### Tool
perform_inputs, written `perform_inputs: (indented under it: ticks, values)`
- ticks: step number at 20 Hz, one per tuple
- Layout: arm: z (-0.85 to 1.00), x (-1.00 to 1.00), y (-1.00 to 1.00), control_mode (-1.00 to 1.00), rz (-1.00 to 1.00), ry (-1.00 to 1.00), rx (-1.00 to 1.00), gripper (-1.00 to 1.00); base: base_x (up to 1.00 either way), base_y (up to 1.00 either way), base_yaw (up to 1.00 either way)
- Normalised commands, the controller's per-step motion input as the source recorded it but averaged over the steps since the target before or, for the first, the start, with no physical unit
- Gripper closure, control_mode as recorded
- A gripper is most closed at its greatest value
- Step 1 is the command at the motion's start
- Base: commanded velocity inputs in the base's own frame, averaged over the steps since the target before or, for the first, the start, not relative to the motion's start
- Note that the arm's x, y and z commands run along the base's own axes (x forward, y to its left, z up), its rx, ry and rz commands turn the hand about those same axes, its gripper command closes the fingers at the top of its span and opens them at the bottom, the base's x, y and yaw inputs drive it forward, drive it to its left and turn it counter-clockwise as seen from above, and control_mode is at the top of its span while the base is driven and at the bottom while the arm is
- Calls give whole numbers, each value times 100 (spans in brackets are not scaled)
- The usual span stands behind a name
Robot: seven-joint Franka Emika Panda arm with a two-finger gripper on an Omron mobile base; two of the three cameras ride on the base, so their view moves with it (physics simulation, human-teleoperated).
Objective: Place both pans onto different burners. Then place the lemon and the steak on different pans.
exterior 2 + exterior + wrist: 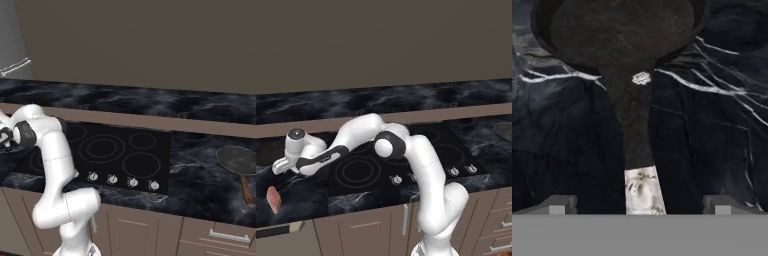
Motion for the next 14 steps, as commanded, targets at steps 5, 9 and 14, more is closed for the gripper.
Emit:
perform_inputs:
  ticks: [5, 9, 14]
  values:
    - [-14, 23, 27, -100, 6, 0, 0, -100, 0, 0, 0]
    - [-21, 23, 20, -100, 6, 0, -3, -100, 0, 0, 0]
    - [-27, 27, 5, -100, 7, 2, -3, -100, 0, 0, 0]
